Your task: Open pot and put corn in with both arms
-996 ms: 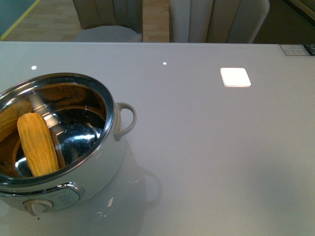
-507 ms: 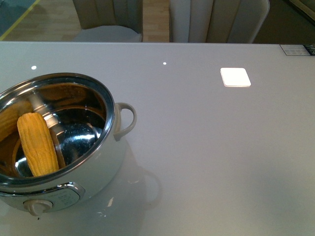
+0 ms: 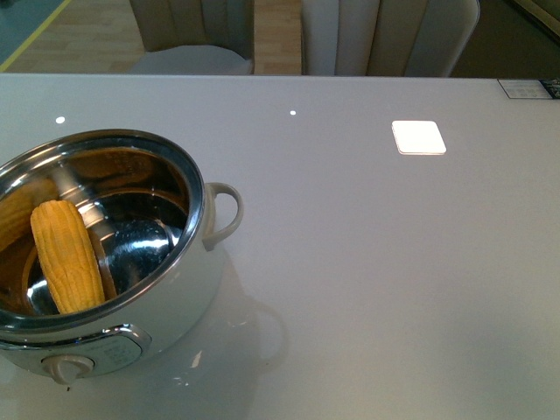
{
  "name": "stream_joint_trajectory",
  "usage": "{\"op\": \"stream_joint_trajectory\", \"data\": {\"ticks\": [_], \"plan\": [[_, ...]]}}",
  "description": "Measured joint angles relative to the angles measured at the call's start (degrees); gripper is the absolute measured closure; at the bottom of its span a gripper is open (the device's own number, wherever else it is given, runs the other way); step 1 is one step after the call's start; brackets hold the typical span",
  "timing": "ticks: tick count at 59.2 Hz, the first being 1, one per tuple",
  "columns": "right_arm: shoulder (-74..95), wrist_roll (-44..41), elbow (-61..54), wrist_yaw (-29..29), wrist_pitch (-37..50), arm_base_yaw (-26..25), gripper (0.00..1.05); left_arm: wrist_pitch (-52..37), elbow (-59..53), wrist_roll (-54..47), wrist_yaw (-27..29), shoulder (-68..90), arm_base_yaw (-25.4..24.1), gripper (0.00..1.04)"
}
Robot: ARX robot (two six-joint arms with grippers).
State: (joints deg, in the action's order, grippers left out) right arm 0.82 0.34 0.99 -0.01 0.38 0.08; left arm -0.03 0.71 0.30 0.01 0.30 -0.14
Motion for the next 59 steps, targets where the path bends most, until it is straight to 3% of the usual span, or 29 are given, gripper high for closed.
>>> {"op": "stream_joint_trajectory", "data": {"ticks": [13, 15, 46, 59], "plan": [[-0.4, 0.0, 0.0, 0.0, -0.3, 0.0, 1.03, 0.0, 0.0, 0.0, 0.0, 0.0, 0.0, 0.07], [-0.4, 0.0, 0.0, 0.0, -0.3, 0.0, 0.99, 0.0, 0.0, 0.0, 0.0, 0.0, 0.0, 0.07], [-0.5, 0.0, 0.0, 0.0, -0.3, 0.0, 0.07, 0.0, 0.0, 0.0, 0.0, 0.0, 0.0, 0.07], [-0.5, -0.1, 0.0, 0.0, -0.3, 0.0, 0.09, 0.0, 0.0, 0.0, 0.0, 0.0, 0.0, 0.07]]}}
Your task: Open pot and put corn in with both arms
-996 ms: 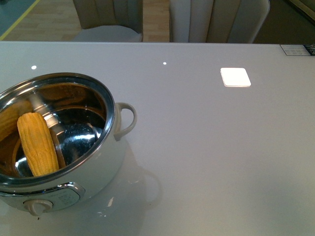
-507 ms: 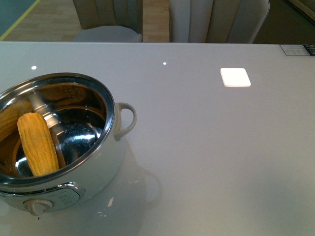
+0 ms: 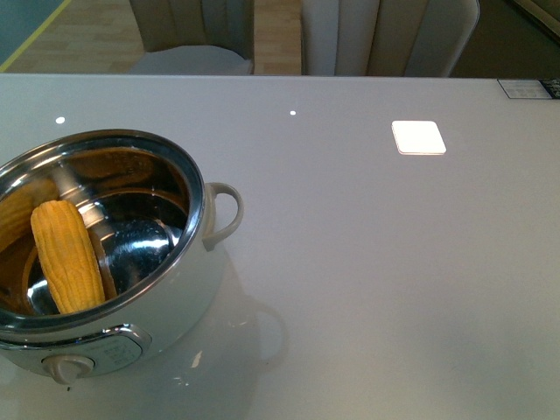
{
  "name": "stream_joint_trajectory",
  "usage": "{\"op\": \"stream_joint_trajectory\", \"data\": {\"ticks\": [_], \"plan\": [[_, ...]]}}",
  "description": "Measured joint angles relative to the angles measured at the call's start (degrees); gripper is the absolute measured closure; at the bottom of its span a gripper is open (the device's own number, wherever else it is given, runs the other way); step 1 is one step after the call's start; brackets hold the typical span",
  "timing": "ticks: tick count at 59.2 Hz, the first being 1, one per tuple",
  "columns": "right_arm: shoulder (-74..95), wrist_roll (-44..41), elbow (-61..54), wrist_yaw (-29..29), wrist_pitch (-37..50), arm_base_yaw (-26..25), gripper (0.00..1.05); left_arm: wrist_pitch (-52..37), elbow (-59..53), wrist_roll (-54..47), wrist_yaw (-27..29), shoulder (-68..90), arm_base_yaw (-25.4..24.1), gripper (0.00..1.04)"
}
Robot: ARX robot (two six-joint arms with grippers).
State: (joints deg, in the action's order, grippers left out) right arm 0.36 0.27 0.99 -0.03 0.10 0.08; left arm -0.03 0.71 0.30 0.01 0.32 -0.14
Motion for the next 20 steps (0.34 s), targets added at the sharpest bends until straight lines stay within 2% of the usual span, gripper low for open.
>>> {"op": "stream_joint_trajectory", "data": {"ticks": [20], "plan": [[0.0, 0.0, 0.0, 0.0, 0.0, 0.0, 0.09, 0.0, 0.0, 0.0, 0.0, 0.0, 0.0, 0.07]]}}
